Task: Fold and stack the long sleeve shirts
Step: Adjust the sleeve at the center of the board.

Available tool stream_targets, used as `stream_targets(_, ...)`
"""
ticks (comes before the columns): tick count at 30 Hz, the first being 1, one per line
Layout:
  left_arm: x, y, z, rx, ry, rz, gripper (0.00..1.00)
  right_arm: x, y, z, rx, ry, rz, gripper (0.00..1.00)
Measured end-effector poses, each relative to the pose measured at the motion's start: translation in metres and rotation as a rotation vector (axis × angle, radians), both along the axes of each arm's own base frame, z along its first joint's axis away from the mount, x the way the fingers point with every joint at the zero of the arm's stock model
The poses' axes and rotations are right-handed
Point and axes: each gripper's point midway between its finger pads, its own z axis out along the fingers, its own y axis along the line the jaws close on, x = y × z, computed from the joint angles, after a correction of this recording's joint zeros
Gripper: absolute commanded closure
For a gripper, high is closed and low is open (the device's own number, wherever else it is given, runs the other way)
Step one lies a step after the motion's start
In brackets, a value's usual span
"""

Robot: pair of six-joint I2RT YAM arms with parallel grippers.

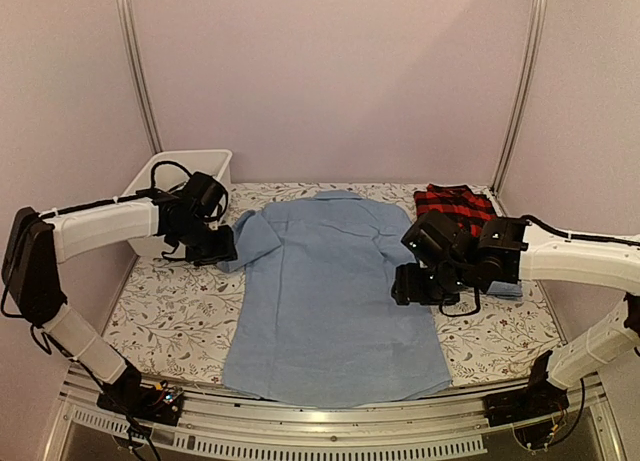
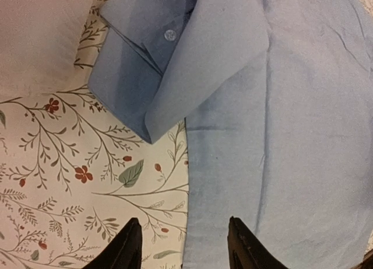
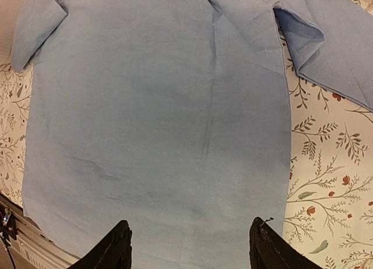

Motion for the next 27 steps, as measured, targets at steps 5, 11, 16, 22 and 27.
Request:
stream_targets(5, 0.037, 0.001, -0.025, 0.026, -0.02, 0.023, 0.48, 0.035, 0.011, -0.01, 0.013, -0.037, 0.031, 0.31)
stream_targets(11, 0.053, -0.002, -0.061, 0.062, 0.006, 0.016, 0.47, 0.058, 0.021, -0.008, 0.036, -0.103, 0.077, 0.3)
stream_targets(16, 0.062, -0.002, -0.07, 0.075, -0.004, 0.02, 0.58, 0.065, 0.033, -0.001, 0.068, -0.146, 0.109, 0.3)
stream_targets(22, 0.079, -0.01, -0.059, 0.053, -0.055, -0.004, 0.82, 0.072, 0.042, -0.009, 0.077, -0.152, 0.108, 0.31)
stream_targets(27, 0.083, -0.012, -0.052, 0.044, -0.077, -0.013, 0.62, 0.074, 0.046, -0.019, 0.074, -0.139, 0.109, 0.31)
